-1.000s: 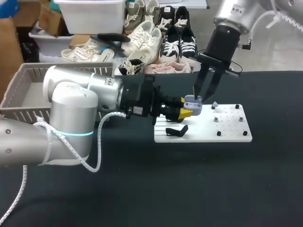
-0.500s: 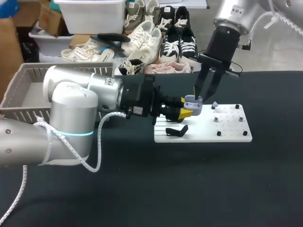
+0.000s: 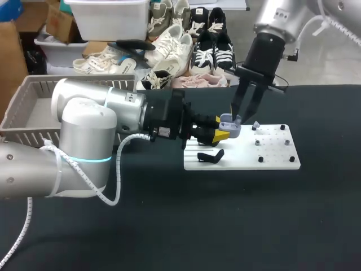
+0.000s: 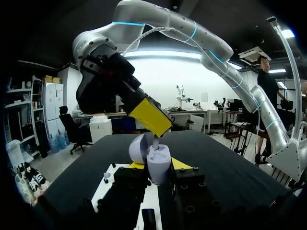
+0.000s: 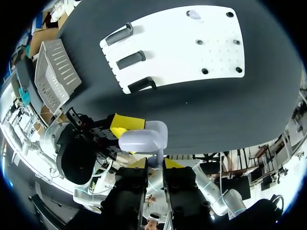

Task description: Pick up each earbud case from the left stands, insert the matching earbuds, close the lid, and place the case in the box.

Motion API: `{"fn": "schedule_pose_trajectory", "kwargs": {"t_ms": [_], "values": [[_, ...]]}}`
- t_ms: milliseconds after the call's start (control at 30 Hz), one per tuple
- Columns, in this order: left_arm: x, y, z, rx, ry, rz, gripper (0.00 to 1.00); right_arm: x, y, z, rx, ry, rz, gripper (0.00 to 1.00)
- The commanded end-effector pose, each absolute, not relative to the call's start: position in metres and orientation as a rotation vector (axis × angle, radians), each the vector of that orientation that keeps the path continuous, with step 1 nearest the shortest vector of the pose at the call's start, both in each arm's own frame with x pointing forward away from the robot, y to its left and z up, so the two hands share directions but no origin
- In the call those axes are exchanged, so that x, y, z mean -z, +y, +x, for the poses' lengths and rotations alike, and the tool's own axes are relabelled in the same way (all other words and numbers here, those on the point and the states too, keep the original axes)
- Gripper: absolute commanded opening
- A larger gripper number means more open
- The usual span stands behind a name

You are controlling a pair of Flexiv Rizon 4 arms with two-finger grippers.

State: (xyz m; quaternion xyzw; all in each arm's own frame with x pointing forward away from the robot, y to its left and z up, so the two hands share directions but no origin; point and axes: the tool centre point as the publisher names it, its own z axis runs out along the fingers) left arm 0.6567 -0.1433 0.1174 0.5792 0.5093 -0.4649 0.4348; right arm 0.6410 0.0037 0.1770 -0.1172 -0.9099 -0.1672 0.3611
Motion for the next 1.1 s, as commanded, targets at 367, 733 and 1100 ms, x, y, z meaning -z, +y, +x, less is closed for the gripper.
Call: {"fn": "schedule_pose_trajectory", "kwargs": {"t_ms": [367, 733, 1100], "values": [[-0.1173, -0.1431, 0.6575, 1.158, 1.267, 1.442, 0.0, -0.1773, 0.005, 0.6488, 0.377, -2.343, -0.272, 0.0], [-0.1173, -0.1431, 0.6575, 1.158, 1.267, 1.442, 0.0, -0.1775, 0.0066, 0.649, 0.372, -2.349, -0.271, 0.22], [-0.1173, -0.1431, 0.6575, 1.158, 1.267, 1.442, 0.0, -0.1797, 0.0077, 0.6488, 0.388, -2.359, -0.277, 0.25]]}}
